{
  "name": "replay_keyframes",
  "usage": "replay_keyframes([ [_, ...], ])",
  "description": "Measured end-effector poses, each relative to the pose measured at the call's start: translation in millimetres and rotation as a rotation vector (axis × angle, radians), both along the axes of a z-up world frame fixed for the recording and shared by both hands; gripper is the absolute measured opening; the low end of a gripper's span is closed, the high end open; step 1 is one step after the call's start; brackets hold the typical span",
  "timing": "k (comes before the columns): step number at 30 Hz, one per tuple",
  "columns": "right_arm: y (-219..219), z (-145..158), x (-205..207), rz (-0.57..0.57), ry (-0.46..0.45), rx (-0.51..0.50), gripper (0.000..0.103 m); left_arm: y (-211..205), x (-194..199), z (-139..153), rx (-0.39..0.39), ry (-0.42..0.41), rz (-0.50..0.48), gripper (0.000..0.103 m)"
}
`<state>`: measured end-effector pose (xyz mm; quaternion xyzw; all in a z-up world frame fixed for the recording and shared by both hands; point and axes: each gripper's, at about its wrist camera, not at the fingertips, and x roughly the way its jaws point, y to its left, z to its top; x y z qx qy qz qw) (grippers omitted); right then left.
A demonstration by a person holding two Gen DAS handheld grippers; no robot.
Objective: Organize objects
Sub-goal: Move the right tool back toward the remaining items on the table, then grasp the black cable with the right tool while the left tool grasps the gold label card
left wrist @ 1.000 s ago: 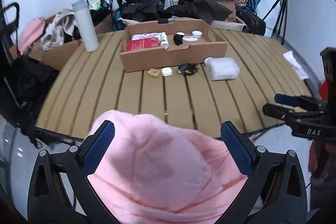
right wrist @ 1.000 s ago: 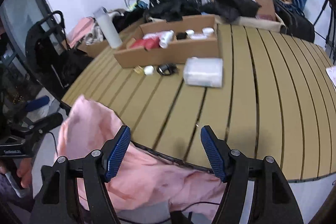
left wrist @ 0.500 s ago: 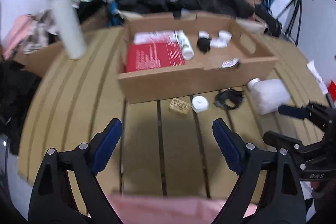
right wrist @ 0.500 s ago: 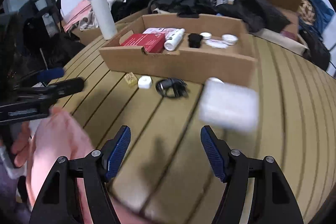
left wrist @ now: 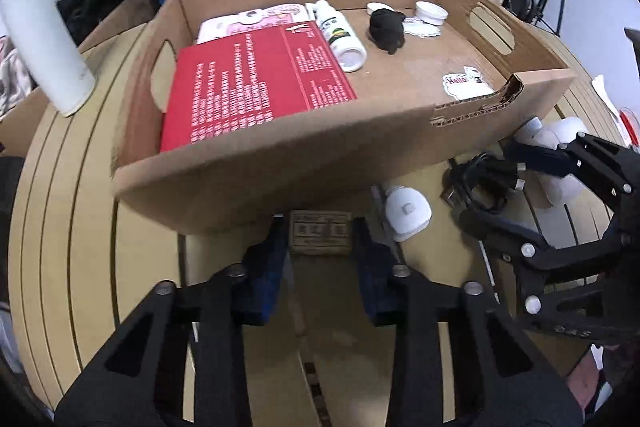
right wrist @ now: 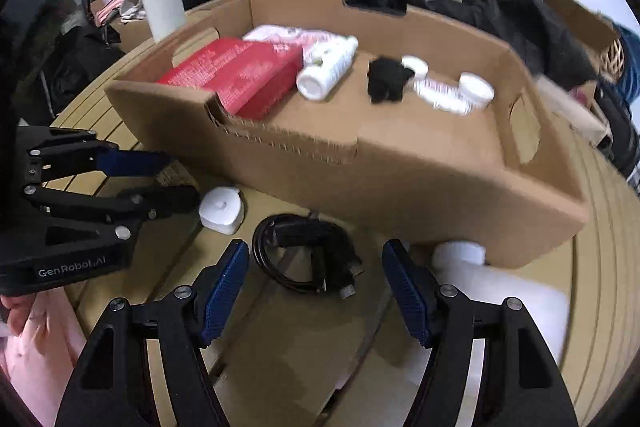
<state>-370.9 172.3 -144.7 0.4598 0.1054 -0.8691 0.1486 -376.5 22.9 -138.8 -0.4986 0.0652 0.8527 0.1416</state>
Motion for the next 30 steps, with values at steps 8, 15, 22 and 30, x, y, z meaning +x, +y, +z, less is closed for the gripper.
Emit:
replay_keyframes([
  [8, 3.0, 14.6, 14.9, -0.029, 0.003, -0.019, 0.047, -39.3, 62.5, 37.7, 0.189, 0.029, 0.193, 0.027],
  [15, 23.9, 74.0, 103.8, -0.033, 0.09, -0.141, 0.047, -41.8, 174.3, 92.9, 0.253, 0.11, 0.211, 0.027],
  [22, 40.4, 99.9, 159.9, -0.044, 0.138, -0.166, 0.047, -21.4, 192.5, 115.0, 0.254, 0.14, 0.162, 0.027],
  [30, 69.0, 126.5, 156.7, -0.082, 0.169, -0.224, 0.047, -17.6, 180.1, 121.9, 0.286, 0.141, 0.138, 0.027],
])
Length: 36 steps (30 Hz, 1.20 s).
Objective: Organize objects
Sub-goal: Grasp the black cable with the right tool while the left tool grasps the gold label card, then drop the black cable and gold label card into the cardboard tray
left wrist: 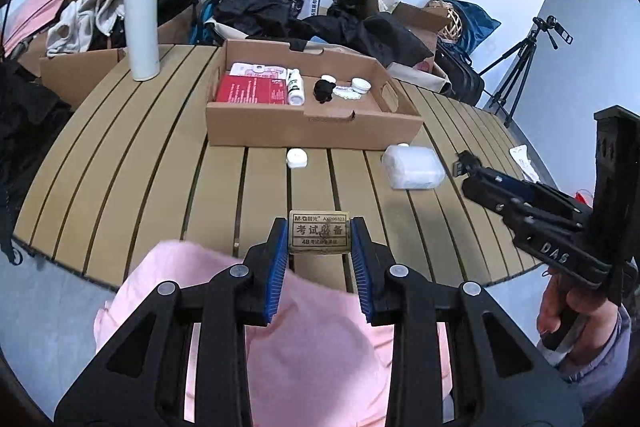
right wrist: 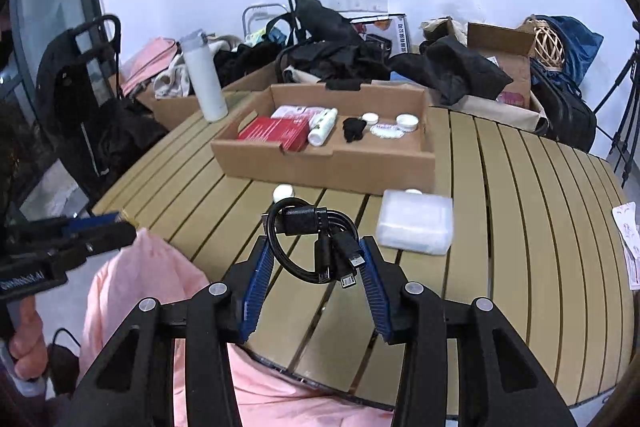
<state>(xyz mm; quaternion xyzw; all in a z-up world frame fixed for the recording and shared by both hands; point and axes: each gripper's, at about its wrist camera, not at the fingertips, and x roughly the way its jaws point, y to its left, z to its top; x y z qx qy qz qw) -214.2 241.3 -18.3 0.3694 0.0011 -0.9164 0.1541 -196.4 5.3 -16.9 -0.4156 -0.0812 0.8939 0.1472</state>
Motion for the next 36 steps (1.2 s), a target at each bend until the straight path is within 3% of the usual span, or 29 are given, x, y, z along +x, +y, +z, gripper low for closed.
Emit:
replay_keyframes([
  [7, 21.6, 21.2, -67.7, -0.004, 0.03, -0.05, 0.047, 7.1, -93.8, 18.0, 0.033, -0.005, -0.014, 0.027],
  [10, 29.6, 8.9, -132.2, -0.018, -0.055, -0.089, 0.047, 17.3, -154.2, 12.2, 0.041, -0.042, -0.032, 0.027],
  [14, 22.4, -23.5, -214.8, -0.043, -0.155, -0.04, 0.047, 39.6, -223.8, -27.6, -0.008, -0.151, -0.02, 0.027],
  [19, 3.1, -68.0, -293.5, -0.06, -0.255, 0.091, 0.047, 60.0, -263.5, -76.6, -0.044, -0.248, -0.018, 0.027],
  [22, -5.8, -89.7, -324.2, -0.092, -0.303, 0.193, 0.049, 65.4, -265.2, -84.8, -0.056, -0.249, -0.045, 0.029],
  [23, -12.6, -90.2, -328.5, -0.085, -0.282, 0.229, 0.052, 65.3, -262.9, -83.2, -0.052, -0.245, -0.055, 0.03],
  [24, -14.6, -87.3, -329.6, -0.075, -0.27, 0.217, 0.059, 64.1, -261.7, -79.9, -0.052, -0.24, -0.053, 0.03],
  [25, -14.3, -84.7, -330.2, -0.067, -0.27, 0.18, 0.079, 61.8, -258.0, -75.8, -0.059, -0.229, -0.041, 0.034],
  [26, -13.1, -81.8, -329.4, -0.059, -0.279, 0.138, 0.085, 57.9, -252.8, -69.1, -0.065, -0.21, -0.026, 0.036],
  [28, -10.2, -73.3, -321.1, -0.065, -0.269, 0.108, 0.085, 45.1, -236.0, -50.1, -0.052, -0.159, -0.004, 0.041],
  [32, 9.9, -38.1, -280.0, -0.068, -0.21, 0.016, 0.085, 16.0, -191.0, -21.2, -0.097, -0.075, 0.056, 0.065],
  [34, 24.1, -18.5, -241.1, -0.066, -0.176, -0.021, 0.085, 4.9, -163.2, -14.7, -0.16, -0.051, 0.098, 0.067],
  [36, 32.4, -8.1, -202.7, -0.061, -0.156, -0.036, 0.085, -6.3, -130.6, -14.5, -0.173, -0.067, 0.118, 0.067],
])
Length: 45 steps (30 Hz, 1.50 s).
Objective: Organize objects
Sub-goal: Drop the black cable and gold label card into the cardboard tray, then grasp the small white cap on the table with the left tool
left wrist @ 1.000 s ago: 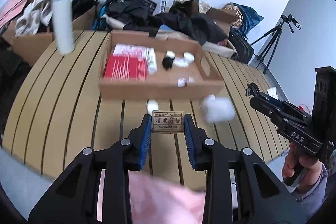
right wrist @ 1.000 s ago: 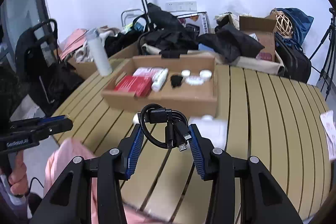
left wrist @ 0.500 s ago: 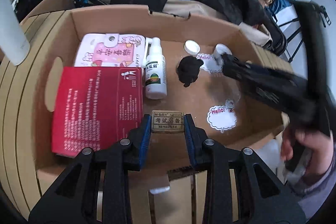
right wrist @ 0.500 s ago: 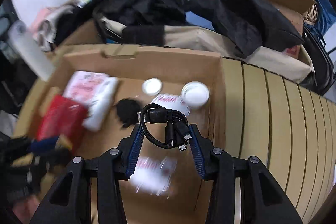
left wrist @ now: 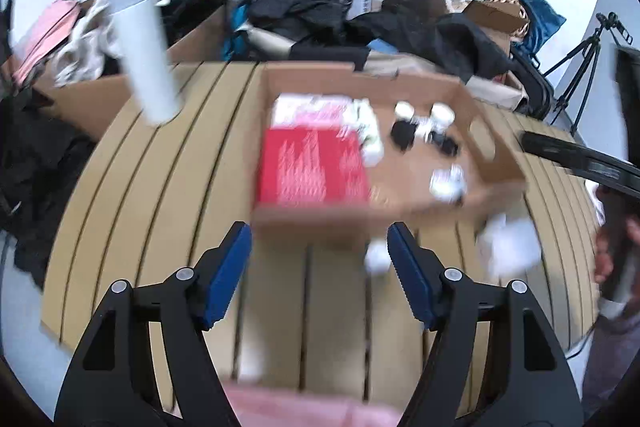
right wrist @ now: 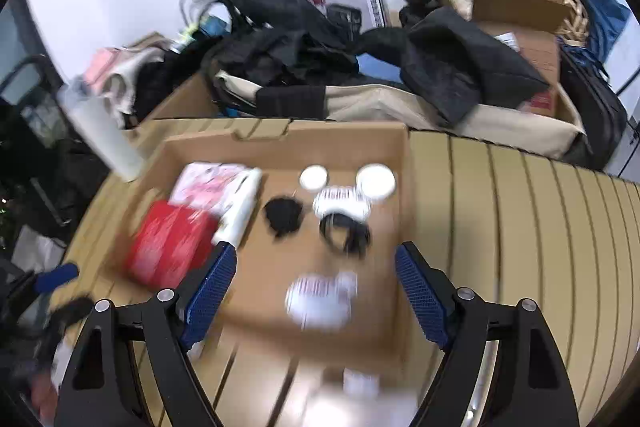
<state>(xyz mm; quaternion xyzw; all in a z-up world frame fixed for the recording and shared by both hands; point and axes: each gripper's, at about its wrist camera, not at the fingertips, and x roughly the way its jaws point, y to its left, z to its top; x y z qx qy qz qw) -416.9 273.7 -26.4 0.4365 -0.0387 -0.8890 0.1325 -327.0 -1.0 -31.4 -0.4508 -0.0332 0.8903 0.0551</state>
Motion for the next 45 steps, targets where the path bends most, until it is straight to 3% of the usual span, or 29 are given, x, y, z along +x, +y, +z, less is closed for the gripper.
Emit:
replay_keyframes([
  [5, 8.3, 1.7, 121.7, -0.014, 0.069, 0.098, 0.085, -9.5, 82.7, 1.2, 0.072, -0.019, 0.014, 0.067],
  [9, 17.8, -24.0, 199.5, -0.01, 0.021, 0.003, 0.085, 9.4, 125.8, -5.2, 0.062, -0.04, -0.024, 0.067],
  [14, 32.8, -27.2, 233.2, -0.044, 0.026, 0.12, 0.084, 34.8, 137.9, -9.5, 0.015, -0.031, -0.022, 0.067],
  [17, 44.1, -18.5, 240.6, -0.062, 0.062, 0.102, 0.084, 40.3, 142.3, -8.0, 0.033, -0.013, -0.041, 0.067],
  [18, 47.6, -18.4, 240.2, -0.069, 0.069, 0.094, 0.084, 40.3, 140.5, -9.4, 0.034, -0.006, -0.039, 0.067],
  [22, 52.6, -30.6, 224.0, -0.086, 0.035, 0.08, 0.063, 36.7, 122.8, -24.8, 0.004, -0.005, -0.003, 0.064],
  [25, 50.8, -37.0, 214.9, -0.07, 0.02, 0.067, 0.056, 36.0, 101.2, -34.9, 0.025, -0.019, -0.018, 0.053],
  [29, 50.2, -34.2, 182.8, -0.052, 0.034, 0.045, 0.056, 39.2, 53.8, -44.9, 0.056, -0.029, -0.062, 0.051],
  [33, 51.7, -30.3, 124.9, -0.048, 0.056, 0.045, 0.056, 56.3, 3.3, -65.7, -0.029, -0.061, -0.129, 0.051],
  [39, 46.8, -65.9, 30.8, -0.037, -0.013, 0.136, 0.056, 58.3, -41.6, -98.3, -0.022, -0.135, -0.1, 0.051],
  [41, 45.4, -82.4, 17.9, -0.016, -0.083, 0.131, 0.056, 58.3, -45.7, -103.7, -0.017, -0.149, -0.103, 0.051],
  [45, 39.4, -91.0, 42.8, 0.059, -0.106, 0.087, 0.056, 51.7, -41.8, -106.6, 0.015, -0.147, -0.092, 0.051],
])
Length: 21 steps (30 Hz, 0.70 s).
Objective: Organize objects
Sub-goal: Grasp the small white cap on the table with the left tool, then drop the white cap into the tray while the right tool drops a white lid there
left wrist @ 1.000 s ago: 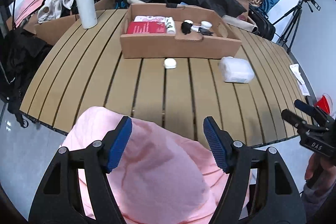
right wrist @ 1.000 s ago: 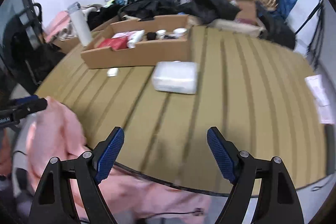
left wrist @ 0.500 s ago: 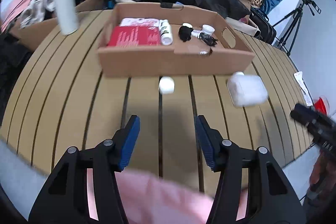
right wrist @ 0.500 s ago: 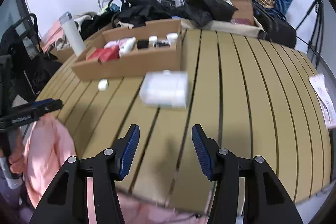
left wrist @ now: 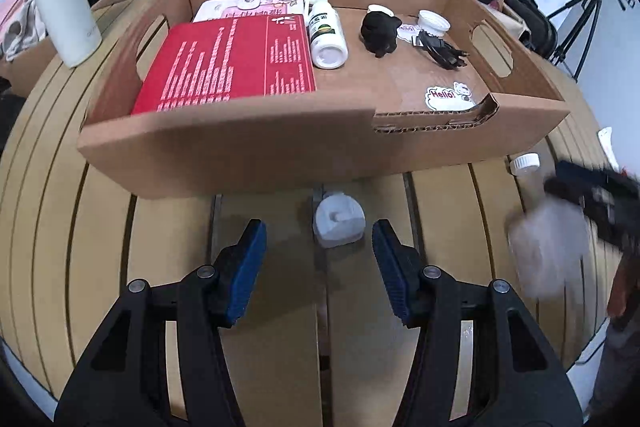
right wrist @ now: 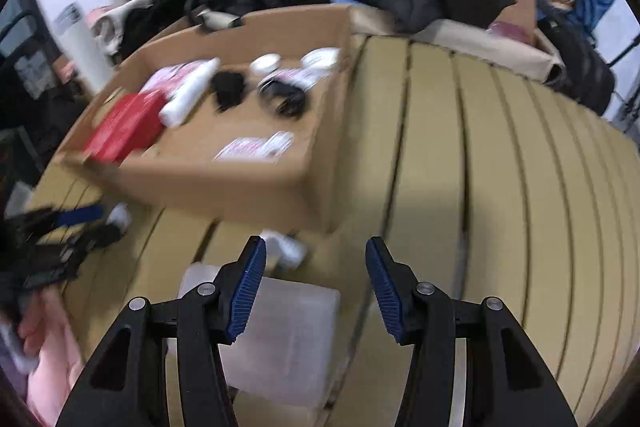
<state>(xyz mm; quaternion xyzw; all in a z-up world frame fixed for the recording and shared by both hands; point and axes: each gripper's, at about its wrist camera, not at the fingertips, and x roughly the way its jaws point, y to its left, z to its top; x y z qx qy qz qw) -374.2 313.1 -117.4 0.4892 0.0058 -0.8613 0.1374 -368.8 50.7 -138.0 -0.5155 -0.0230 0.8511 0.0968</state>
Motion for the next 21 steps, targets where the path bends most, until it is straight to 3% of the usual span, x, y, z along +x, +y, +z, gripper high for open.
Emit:
replay_keyframes([
  [4, -1.3, -4.6, 16.9, 0.005, -0.016, -0.054, 0.056, -0.2, -0.6, -0.9, 0.012, 0.013, -0.002, 0.047],
  [7, -3.0, -5.4, 5.3, -0.016, 0.004, -0.067, 0.056, 3.1, -0.8, -0.3, -0.022, 0.025, -0.003, 0.023],
  [12, -13.6, -15.3, -23.2, -0.055, 0.012, -0.044, 0.055, 10.1, 8.1, 2.4, -0.066, 0.044, -0.027, 0.022],
  [13, -15.7, -16.9, -24.1, -0.051, 0.011, -0.048, 0.047, 10.6, 11.8, 4.3, -0.071, 0.053, -0.03, 0.022],
  [14, -17.5, -18.3, -23.0, -0.057, 0.017, -0.035, 0.032, 10.5, 16.0, 7.2, -0.074, 0.059, -0.03, 0.022],
  [17, -17.1, -14.0, -9.3, -0.057, 0.032, -0.011, 0.032, 5.3, 37.4, 21.6, -0.059, 0.065, -0.011, 0.022],
  [21, -9.8, 23.2, 44.2, -0.036, 0.111, 0.006, 0.032, -2.5, 95.0, 50.0, -0.028, 0.062, 0.008, 0.022],
])
